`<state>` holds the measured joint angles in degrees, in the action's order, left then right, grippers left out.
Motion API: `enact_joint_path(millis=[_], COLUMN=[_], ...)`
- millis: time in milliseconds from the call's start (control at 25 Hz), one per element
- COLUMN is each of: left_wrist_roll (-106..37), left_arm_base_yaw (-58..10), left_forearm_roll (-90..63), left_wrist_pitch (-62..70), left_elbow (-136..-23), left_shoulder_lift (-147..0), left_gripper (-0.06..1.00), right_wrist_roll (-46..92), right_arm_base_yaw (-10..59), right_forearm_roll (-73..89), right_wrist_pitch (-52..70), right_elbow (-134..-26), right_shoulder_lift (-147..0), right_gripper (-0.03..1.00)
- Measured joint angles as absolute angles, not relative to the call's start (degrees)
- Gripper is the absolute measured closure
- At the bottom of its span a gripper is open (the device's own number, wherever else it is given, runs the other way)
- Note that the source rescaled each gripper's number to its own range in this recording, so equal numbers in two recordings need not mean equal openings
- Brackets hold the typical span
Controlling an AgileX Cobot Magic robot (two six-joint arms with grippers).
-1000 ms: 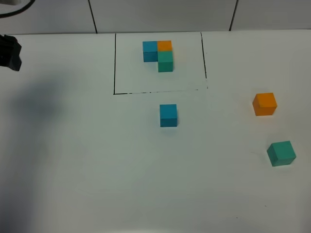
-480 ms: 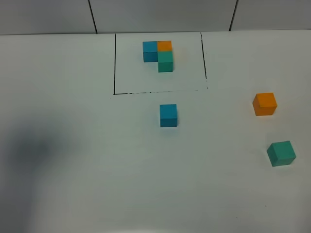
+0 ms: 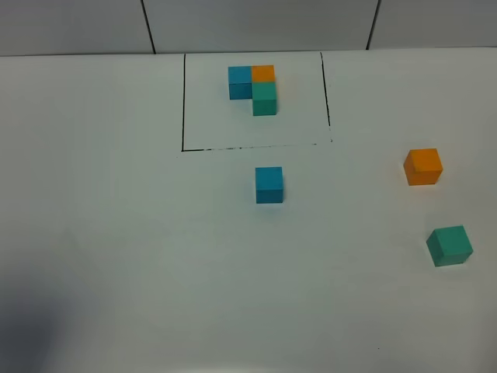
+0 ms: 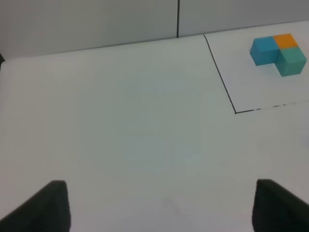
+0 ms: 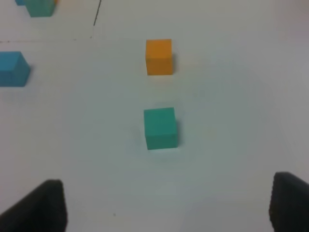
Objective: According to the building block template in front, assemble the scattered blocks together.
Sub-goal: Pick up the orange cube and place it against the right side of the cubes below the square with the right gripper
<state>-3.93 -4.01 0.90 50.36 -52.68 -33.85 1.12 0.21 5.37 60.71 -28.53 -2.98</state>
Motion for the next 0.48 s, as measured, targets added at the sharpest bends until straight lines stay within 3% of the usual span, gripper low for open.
enact_joint_path(millis=[480], left_wrist_roll=[-3.9], left_arm_base_yaw=[-4.0], left_forearm_roll=[0.6], left_wrist_pitch=[49.5], left_elbow=[-41.2], left_shoulder_lift=[-14.7], left_gripper=[0.25], right_wrist_roll=[1.1], right_arm_base_yaw=[0.2], right_forearm_roll=[5.4], right_wrist_pitch=[60.7], right_elbow=[-28.5], right_shoulder_lift=[-3.0], right_gripper=[0.25])
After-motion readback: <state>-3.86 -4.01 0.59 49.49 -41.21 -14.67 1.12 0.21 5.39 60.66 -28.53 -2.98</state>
